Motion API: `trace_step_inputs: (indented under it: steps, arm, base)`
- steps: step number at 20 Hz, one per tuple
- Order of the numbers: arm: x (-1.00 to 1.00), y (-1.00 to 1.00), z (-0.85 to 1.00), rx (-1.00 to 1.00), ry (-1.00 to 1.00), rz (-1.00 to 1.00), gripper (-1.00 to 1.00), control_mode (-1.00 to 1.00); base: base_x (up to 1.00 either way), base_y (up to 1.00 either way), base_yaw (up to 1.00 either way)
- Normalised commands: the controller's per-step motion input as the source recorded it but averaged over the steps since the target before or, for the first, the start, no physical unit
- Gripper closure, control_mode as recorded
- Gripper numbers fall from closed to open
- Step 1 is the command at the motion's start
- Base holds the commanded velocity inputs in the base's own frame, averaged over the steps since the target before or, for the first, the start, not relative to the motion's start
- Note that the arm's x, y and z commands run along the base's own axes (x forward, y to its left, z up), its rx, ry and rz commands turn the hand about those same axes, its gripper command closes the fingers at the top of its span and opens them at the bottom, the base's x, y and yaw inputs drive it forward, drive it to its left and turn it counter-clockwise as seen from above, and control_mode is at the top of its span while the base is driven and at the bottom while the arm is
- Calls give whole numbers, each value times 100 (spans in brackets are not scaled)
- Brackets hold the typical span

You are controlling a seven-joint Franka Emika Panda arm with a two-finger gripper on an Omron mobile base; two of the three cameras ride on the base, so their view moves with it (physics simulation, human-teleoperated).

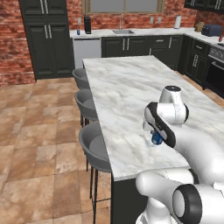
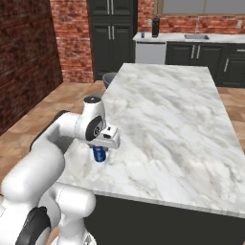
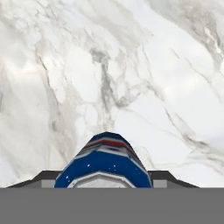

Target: Four empty soda cans are scattered around the kitchen. Gather all the cans and cluster them next to the stove for recycling.

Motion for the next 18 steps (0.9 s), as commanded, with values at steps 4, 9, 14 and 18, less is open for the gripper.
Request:
trace_step_inputs:
  steps: [4,9,14,18]
  arm:
    - [-55,0,49,0,-10,0,100,-100]
    - [-39,0,40,0,-10,0,100,-100]
    - [-18,0,50,0,-12,0,100,-100]
    - [0,0,58,0,-6,0,100,-100]
  base:
    - [0,0,0]
    - [0,0,0]
    - [0,0,0]
    - [0,0,0]
